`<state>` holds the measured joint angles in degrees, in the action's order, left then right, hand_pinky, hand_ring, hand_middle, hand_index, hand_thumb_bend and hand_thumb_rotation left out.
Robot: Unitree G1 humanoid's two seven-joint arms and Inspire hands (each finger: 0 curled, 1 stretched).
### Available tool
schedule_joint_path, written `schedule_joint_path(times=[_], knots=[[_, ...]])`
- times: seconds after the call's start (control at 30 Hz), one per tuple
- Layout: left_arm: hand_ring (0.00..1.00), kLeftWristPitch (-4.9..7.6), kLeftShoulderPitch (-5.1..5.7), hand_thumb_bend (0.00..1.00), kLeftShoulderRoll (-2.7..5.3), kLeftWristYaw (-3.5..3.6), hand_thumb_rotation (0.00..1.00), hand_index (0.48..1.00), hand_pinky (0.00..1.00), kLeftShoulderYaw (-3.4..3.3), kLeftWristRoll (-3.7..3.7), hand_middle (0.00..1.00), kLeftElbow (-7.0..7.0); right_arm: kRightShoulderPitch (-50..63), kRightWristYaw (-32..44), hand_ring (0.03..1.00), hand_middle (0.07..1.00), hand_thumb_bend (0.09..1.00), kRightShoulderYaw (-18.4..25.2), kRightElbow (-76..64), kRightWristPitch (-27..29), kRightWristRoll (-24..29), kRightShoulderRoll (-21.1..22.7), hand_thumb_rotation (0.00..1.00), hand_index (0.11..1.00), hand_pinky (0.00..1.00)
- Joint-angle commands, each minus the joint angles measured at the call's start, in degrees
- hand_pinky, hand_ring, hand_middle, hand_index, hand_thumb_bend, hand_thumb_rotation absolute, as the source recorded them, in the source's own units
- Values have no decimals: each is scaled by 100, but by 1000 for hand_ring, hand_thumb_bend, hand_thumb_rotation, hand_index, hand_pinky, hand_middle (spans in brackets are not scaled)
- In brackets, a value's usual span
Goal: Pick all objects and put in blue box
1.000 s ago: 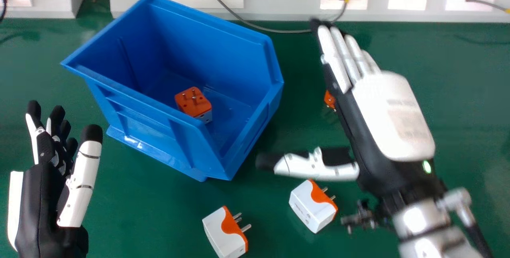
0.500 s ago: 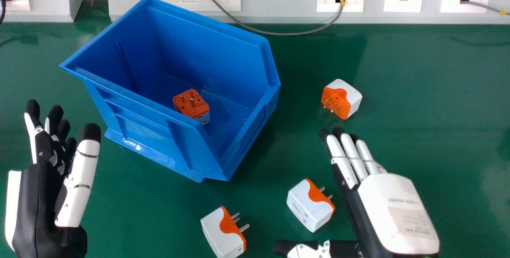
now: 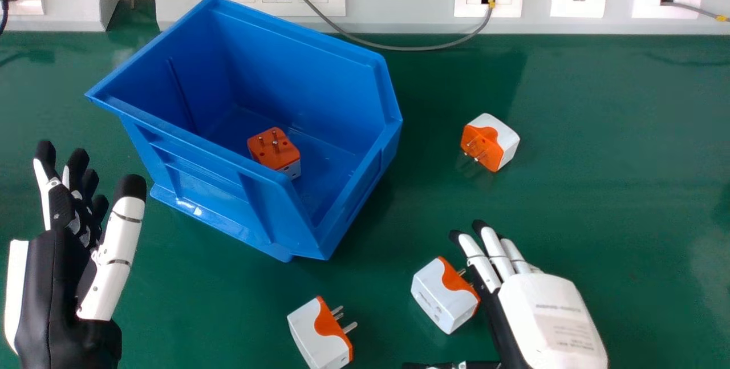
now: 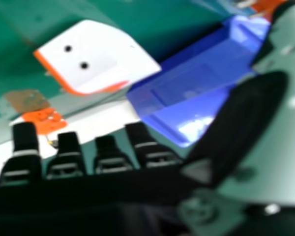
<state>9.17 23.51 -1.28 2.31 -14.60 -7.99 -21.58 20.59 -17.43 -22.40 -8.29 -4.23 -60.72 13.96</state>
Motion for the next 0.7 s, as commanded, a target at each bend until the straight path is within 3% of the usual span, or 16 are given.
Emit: schedule_joint_path(times=[0.0,0.17,0.3,0.47,0.57,0.67], knots=[[1000,-16,-7,529,-76,29,613,1000,1000,-46,-72,1000,-175,-158,-186,916,954,729,-22,105,-54,-67,-31,576,905,785],[1000,-62,-10,505,-89,13,625,1000,1000,-65,-45,1000,-198,-438,-160,928,956,727,-30,402,-204,-6,-94,596,901,798],[1000,-24,-29,530,-94,5,637,1000,1000,-79,-19,1000,-146,-630,-175,932,955,731,-26,608,-295,47,-122,577,900,809],[1000,66,-69,517,-103,27,624,1000,1000,-104,-47,1000,-44,-840,-141,934,951,734,-32,786,-441,57,-139,554,895,810],[1000,45,-84,489,-112,27,628,1000,1000,-112,-53,1000,-49,-933,-85,925,943,730,-30,852,-536,83,-145,529,886,803],[1000,108,-83,536,-152,47,648,1000,1000,-123,-5,1000,-19,-1010,-23,922,941,713,-44,899,-684,45,-144,513,887,803]])
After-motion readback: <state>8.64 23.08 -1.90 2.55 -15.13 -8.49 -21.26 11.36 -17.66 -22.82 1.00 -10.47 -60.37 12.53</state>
